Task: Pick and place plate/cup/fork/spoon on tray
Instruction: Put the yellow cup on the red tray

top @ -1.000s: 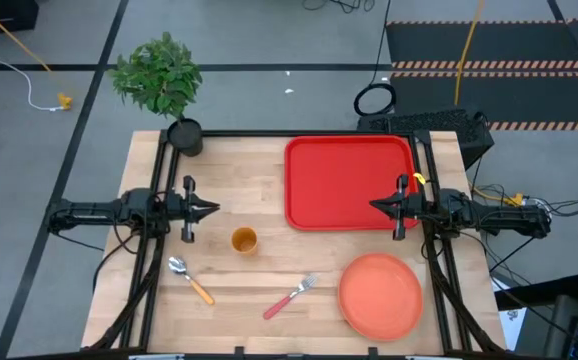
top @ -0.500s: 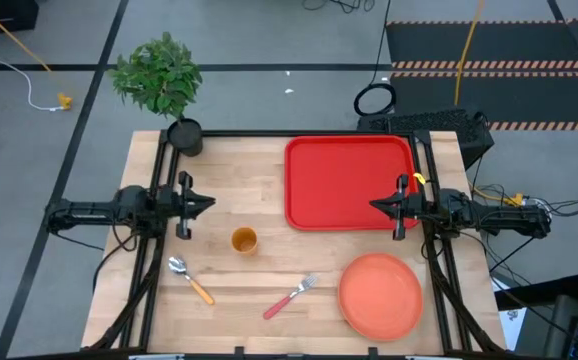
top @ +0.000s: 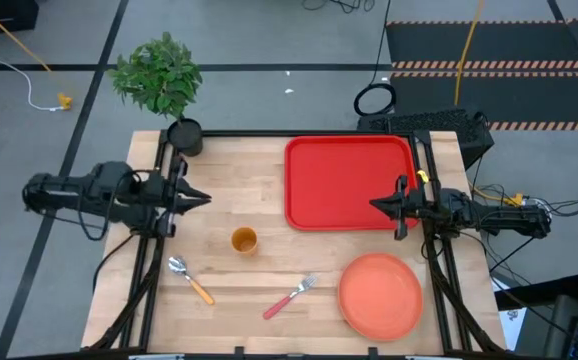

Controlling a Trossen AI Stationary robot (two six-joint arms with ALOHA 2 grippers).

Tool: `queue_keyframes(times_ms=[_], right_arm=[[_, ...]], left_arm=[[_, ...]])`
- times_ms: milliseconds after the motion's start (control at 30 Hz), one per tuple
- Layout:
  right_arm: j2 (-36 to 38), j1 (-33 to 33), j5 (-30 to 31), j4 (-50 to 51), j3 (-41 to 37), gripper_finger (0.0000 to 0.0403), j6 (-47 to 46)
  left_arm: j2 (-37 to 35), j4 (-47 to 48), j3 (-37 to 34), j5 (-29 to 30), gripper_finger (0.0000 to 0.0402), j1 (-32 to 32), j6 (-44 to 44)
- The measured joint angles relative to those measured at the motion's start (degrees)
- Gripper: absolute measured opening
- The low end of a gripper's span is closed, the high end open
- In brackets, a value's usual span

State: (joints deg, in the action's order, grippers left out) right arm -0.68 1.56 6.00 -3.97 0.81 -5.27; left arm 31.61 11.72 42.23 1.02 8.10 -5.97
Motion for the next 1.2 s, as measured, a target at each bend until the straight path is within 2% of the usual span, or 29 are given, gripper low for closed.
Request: queue_keyframes(times_ms=[233,467,700,867,1033,1200], right_arm=[[0.0,0.0,0.0,-1.4,0.0,0.0,-9.7],[0.0,0.0,-0.1,-0.9,0.0,0.0,-19.2],[0.0,0.0,-0.2,-0.9,0.0,0.0,-20.4],[0.0,0.0,-0.2,-0.9,0.0,0.0,-20.7],[0.0,0.0,-0.2,-0.9,0.0,0.0,-20.7],[0.0,0.0,-0.2,-0.9,0.0,0.0,-20.5]], left_arm=[[15.9,13.5,16.9,2.2,0.0037,7.4,0.0],[29.6,26.8,26.7,5.4,0.0037,13.5,3.9],[38.9,31.1,28.8,6.9,0.0048,17.2,9.0],[43.9,35.6,28.8,11.6,0.0105,18.3,14.0],[48.1,39.1,28.8,12.1,0.0168,18.6,16.8],[51.9,42.2,28.8,12.2,0.0198,18.5,17.9]])
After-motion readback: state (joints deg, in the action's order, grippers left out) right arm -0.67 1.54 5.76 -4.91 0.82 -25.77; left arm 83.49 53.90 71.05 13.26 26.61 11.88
